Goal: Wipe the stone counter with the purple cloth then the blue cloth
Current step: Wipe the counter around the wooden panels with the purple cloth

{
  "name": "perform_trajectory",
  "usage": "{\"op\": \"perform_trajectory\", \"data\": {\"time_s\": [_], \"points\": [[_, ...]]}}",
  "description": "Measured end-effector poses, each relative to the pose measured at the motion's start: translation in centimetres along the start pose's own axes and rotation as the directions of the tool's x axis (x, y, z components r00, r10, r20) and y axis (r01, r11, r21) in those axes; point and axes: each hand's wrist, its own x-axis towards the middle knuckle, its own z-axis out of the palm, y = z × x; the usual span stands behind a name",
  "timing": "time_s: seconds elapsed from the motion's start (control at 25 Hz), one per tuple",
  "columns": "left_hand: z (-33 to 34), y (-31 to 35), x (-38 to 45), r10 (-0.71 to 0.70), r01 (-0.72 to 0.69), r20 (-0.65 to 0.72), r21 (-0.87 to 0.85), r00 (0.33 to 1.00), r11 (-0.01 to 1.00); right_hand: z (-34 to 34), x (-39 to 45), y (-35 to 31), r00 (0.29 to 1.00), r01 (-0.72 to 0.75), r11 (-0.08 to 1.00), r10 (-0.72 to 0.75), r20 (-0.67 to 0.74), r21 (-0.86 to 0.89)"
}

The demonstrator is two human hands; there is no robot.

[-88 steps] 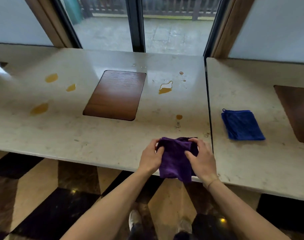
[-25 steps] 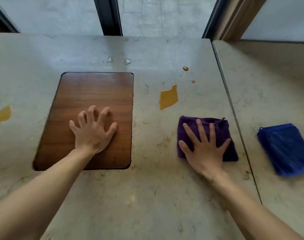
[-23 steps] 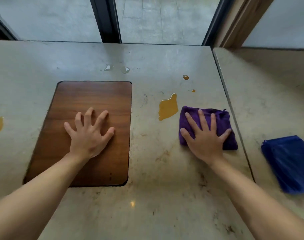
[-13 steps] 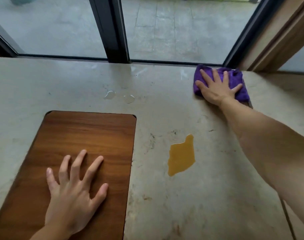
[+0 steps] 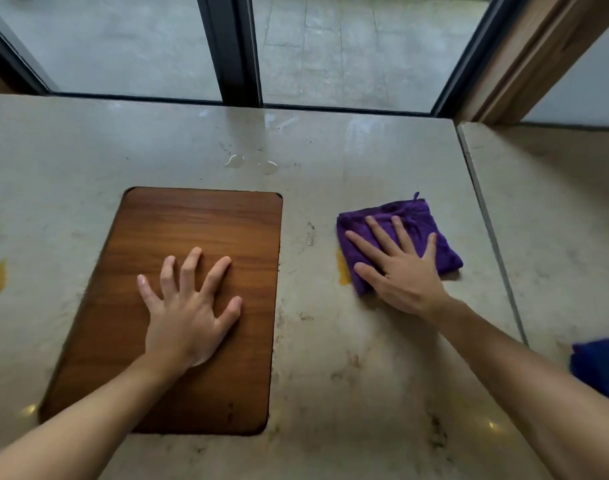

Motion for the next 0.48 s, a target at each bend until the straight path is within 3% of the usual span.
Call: {"op": "perform_trajectory", "data": {"time_s": [0.12,0.24,0.36,0.48], "points": [[-0.1,0.3,-0.1,0.009,-0.010,-0.034,-0.018,0.999,1.000,3.7,-8.9,-3.5,0.993,-0.089,0.995,0.087,-0.074,-0.033],[0.1,0.2,-0.3,0.014,-0.015,-0.042,-0.034,0.999,0.999,7.8,-17.9,-7.1,0.981,-0.189,0.982,0.188,-0.052,-0.008],[-0.2,0.3,-0.6,0.018,-0.021,-0.047,-0.062,0.999,0.998,11.7,-26.6,-12.2,0.967,-0.223,0.975,0.224,-0.126,0.016],[-0.4,0.3,-0.7,0.019,-0.022,-0.037,-0.075,0.999,0.997,14.1,-31.6,-18.1,0.977,-0.203,0.979,0.202,-0.065,-0.007]]}}
